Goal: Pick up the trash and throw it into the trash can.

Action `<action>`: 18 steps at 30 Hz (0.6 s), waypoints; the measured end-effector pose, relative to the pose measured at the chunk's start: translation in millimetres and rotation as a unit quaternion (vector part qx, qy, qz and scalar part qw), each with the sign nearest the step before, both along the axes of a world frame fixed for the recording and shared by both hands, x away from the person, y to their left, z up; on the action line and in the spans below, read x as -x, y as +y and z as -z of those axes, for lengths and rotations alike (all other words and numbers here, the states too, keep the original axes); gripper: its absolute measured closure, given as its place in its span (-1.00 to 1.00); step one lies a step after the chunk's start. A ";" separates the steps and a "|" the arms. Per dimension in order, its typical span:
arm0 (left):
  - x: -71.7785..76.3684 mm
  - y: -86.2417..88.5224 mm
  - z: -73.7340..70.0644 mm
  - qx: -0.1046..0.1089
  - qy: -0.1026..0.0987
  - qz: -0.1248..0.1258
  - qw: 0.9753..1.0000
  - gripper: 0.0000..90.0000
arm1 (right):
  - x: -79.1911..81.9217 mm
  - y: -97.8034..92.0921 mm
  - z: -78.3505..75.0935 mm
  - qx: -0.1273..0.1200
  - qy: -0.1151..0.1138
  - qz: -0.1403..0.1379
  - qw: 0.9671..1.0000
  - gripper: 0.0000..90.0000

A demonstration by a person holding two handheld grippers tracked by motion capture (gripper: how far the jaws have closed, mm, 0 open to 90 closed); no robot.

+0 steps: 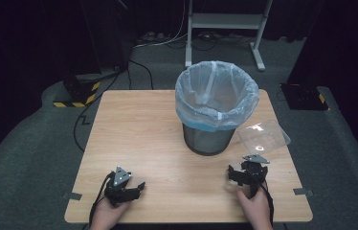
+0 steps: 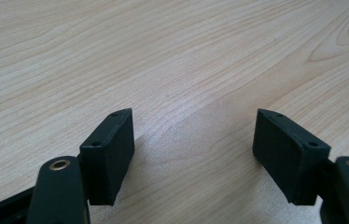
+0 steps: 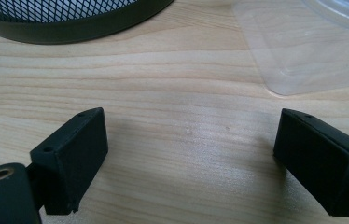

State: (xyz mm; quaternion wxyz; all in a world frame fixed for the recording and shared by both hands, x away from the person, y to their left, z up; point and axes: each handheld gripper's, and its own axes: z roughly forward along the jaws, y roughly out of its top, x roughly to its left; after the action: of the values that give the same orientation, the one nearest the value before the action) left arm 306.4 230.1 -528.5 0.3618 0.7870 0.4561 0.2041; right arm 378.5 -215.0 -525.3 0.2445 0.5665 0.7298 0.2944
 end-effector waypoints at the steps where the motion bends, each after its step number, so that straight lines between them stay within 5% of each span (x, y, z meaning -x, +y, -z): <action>1: -0.6 0.0 0.1 0.000 0.000 0.000 1.000 -0.35 | -1.0 -0.6 0.0 -0.002 0.000 -0.005 1.000 -0.79; 4: -0.8 -0.2 -0.1 -0.002 0.001 -0.001 1.000 -0.35 | 5.3 -4.3 -0.2 -0.005 0.002 -0.028 1.000 -0.79; 8: -0.5 -0.2 -0.1 0.000 0.001 -0.002 1.000 -0.35 | 15.1 -12.3 -5.5 -0.046 0.008 -0.062 0.997 -0.65; 13: -0.3 -0.2 -0.1 0.000 0.001 -0.003 1.000 -0.34 | 33.8 -17.6 -40.5 -0.038 -0.112 -0.073 0.990 0.09; 18: -0.5 0.4 -0.4 -0.003 0.002 0.000 1.000 -0.34 | 6.2 -20.4 -62.1 -0.034 -0.134 -0.070 0.988 0.35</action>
State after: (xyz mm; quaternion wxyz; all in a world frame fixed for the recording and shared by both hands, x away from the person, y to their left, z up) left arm 306.9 230.5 -528.1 0.3584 0.7884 0.4564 0.2042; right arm 372.3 -235.4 -463.2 0.2997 0.4777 0.7175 0.4089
